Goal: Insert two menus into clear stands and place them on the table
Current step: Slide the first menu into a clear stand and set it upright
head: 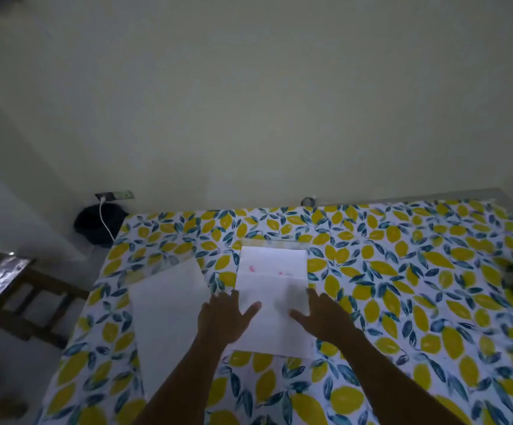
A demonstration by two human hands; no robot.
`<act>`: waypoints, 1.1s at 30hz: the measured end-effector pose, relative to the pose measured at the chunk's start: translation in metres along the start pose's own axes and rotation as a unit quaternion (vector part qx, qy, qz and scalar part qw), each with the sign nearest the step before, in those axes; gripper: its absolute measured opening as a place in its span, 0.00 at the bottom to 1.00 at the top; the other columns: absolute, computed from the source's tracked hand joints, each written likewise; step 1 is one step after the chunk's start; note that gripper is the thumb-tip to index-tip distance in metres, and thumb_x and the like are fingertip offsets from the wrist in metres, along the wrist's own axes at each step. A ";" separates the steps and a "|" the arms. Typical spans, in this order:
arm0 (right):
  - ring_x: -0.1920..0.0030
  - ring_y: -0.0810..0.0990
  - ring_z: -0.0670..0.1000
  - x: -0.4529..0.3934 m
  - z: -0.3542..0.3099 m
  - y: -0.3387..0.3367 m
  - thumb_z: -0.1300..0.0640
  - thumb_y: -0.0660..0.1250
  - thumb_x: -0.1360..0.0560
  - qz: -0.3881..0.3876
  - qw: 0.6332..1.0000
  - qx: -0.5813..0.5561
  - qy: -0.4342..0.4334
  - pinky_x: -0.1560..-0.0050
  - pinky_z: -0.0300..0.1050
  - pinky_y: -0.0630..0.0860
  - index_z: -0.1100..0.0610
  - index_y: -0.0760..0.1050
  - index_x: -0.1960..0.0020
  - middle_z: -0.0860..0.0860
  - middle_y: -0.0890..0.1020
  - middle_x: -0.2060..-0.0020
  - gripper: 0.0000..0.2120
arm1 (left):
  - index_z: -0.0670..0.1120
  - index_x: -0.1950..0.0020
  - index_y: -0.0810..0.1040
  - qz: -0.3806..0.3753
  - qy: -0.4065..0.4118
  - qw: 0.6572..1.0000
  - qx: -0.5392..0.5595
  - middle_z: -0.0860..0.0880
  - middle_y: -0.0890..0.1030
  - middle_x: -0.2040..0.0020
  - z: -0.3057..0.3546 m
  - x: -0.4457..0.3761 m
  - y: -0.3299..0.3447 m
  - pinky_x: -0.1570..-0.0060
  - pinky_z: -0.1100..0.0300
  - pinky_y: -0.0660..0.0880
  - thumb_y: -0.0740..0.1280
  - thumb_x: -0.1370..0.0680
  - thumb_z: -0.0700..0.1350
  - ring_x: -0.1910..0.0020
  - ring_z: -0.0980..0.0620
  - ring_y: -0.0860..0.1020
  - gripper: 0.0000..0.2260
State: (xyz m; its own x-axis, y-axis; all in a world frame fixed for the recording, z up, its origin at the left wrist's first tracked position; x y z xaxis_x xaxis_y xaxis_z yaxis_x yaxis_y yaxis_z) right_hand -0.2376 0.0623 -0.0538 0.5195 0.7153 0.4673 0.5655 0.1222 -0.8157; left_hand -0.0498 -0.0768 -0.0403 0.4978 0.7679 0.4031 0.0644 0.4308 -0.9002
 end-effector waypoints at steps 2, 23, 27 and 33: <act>0.37 0.75 0.62 -0.006 0.021 0.014 0.35 0.61 0.26 0.008 0.998 -0.043 0.033 0.38 0.56 0.74 0.57 0.59 0.28 0.61 0.74 0.36 0.36 | 0.51 0.25 0.61 -0.024 -0.018 0.999 0.044 0.41 0.67 0.27 -0.001 -0.009 0.029 0.34 0.45 0.68 0.44 0.30 0.76 0.32 0.38 0.70 0.42; 0.56 0.81 0.49 0.080 0.066 -0.005 0.67 0.62 0.25 0.056 0.961 -0.270 -0.002 0.62 0.43 0.77 0.44 0.81 0.43 0.52 0.85 0.47 0.21 | 0.46 0.41 0.83 0.090 0.039 0.962 0.253 0.43 0.82 0.42 -0.023 0.070 0.003 0.46 0.69 0.69 0.61 0.23 0.33 0.43 0.47 0.80 0.16; 0.59 0.83 0.47 0.115 0.060 -0.040 0.61 0.68 0.25 0.087 0.950 -0.293 -0.068 0.63 0.46 0.79 0.36 0.83 0.50 0.45 0.86 0.54 0.18 | 0.44 0.47 0.85 0.124 0.103 0.927 0.337 0.46 0.84 0.50 -0.023 0.098 -0.024 0.57 0.73 0.76 0.71 0.28 0.32 0.53 0.52 0.83 0.12; 0.60 0.84 0.45 0.137 0.047 -0.082 0.40 0.65 0.28 0.151 0.940 -0.280 -0.122 0.60 0.45 0.81 0.46 0.82 0.43 0.47 0.86 0.60 0.18 | 0.50 0.50 0.86 0.196 0.170 0.893 0.367 0.60 0.83 0.56 -0.013 0.118 -0.068 0.57 0.75 0.72 0.73 0.25 0.43 0.55 0.66 0.80 0.06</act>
State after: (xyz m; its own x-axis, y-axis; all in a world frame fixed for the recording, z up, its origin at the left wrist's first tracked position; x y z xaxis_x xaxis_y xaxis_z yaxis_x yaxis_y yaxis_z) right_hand -0.2426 0.1824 0.0613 0.5870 0.8040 0.0952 0.7000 -0.4448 -0.5587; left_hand 0.0156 -0.0218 0.0664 0.5999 0.7932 -0.1047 -0.6946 0.4514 -0.5601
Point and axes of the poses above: each hand's wrist, its own x-axis away from the middle knuckle, its own y-axis out of the palm, z = x × y, the point moved 10 cm from there along -x, towards the middle knuckle
